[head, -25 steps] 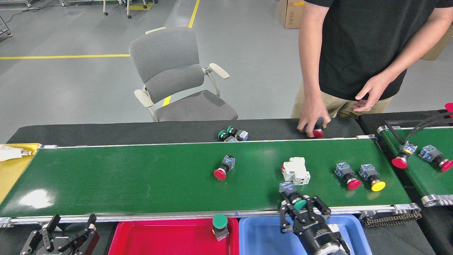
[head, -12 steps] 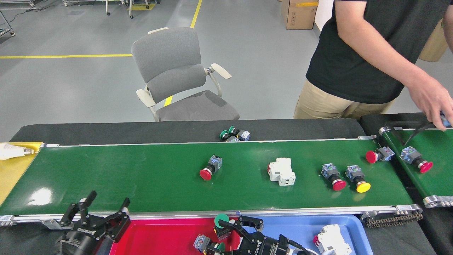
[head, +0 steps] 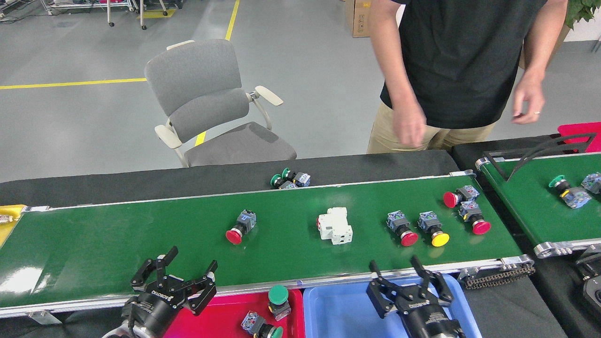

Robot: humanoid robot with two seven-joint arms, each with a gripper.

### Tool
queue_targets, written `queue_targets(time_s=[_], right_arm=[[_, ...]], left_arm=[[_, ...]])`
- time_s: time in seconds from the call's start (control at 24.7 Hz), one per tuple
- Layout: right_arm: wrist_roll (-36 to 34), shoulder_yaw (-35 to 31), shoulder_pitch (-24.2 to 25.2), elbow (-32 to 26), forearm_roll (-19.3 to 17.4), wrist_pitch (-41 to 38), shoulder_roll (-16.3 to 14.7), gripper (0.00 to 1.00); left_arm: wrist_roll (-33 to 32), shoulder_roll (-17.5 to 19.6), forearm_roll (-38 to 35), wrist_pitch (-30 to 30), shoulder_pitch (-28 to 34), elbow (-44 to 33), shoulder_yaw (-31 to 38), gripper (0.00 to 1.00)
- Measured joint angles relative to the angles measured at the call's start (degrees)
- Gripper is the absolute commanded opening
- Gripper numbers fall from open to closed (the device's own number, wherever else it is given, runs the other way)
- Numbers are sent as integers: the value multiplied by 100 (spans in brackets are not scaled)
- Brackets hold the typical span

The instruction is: Pick switch part from conveyor to tray

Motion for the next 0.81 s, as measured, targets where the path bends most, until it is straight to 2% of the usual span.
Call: queue_targets(time_s=[0.16, 0.28, 0.44, 0.65, 0.77, 0.81], right_arm=[[-11, 59, -200, 48, 168, 403, -14, 99], [-22, 386, -418, 240, 374, 495, -14, 99], [-16, 876, -796, 609, 543, 656, -13, 99], [54, 1311, -1329, 1279, 561, 824, -7, 99], [61, 1417, -1560, 1639, 562, 843, 78, 95], [63, 1433, -1629, 1749, 562, 843, 147, 86]], left_arm=[[-33, -110, 0, 41, -517, 579, -6, 100], [-38, -156, 0, 50, -809, 933, -7, 100], [-42, -156, 0, 33, -938, 1258, -8, 100], [-45, -197, 0, -24, -1141, 1623, -12, 98], [-53, -319, 0, 164, -1416, 1894, -12, 88], [-60, -343, 0, 263, -1479, 1964, -12, 81]])
